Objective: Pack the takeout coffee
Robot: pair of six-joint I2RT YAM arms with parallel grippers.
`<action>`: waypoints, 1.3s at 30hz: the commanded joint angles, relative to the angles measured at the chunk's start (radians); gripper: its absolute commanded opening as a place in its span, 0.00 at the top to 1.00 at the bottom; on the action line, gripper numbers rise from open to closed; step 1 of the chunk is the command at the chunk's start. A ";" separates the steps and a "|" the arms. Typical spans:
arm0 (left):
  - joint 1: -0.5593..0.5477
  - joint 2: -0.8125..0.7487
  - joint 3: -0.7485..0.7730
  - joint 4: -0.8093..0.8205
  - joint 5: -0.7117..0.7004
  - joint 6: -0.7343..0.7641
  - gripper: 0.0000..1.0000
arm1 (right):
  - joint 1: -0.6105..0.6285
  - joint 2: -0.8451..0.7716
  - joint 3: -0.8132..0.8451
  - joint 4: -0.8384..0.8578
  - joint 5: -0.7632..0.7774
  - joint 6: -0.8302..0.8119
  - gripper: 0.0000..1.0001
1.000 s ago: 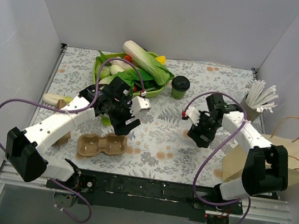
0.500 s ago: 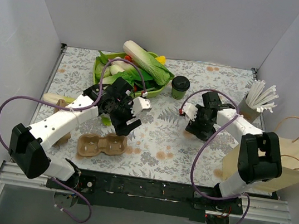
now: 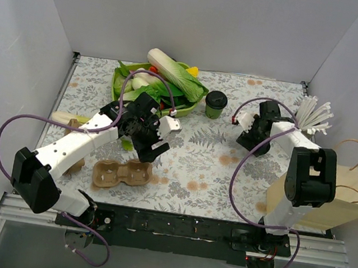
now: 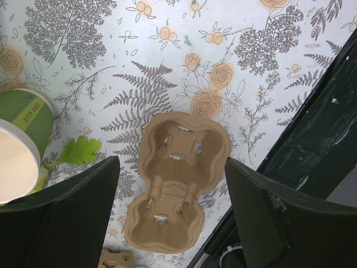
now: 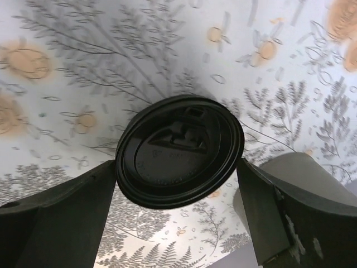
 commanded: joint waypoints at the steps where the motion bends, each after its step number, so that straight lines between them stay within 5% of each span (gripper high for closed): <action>1: 0.007 -0.009 0.013 0.017 -0.003 -0.004 0.23 | -0.026 0.014 0.067 0.035 0.025 0.018 0.04; 5: 0.007 -0.001 0.016 0.020 -0.003 -0.007 0.22 | -0.029 -0.009 0.113 0.000 -0.013 0.048 0.04; 12: 0.007 0.020 0.042 0.043 0.039 -0.017 0.21 | -0.020 -0.202 0.258 -0.260 -0.354 0.223 0.04; 16: 0.007 0.103 0.166 0.088 0.098 -0.062 0.21 | -0.019 -0.354 0.327 -0.260 -0.345 0.373 0.02; 18: 0.006 0.151 0.239 0.091 0.124 -0.070 0.21 | -0.020 -0.400 0.398 -0.255 -0.216 0.445 0.02; 22: 0.006 0.270 0.397 0.071 0.143 -0.057 0.21 | -0.055 -0.431 0.567 -0.425 -0.167 0.322 0.04; 27: 0.006 0.323 0.408 0.102 0.214 -0.060 0.16 | -0.179 -0.513 0.594 -0.616 -0.026 0.257 0.07; 32: 0.006 0.284 0.307 0.175 0.232 -0.071 0.16 | -0.351 -0.578 0.595 -0.747 -0.003 0.155 0.11; 39: 0.006 0.218 0.174 0.273 0.237 -0.065 0.15 | -0.434 -0.675 0.508 -0.789 0.074 -0.069 0.12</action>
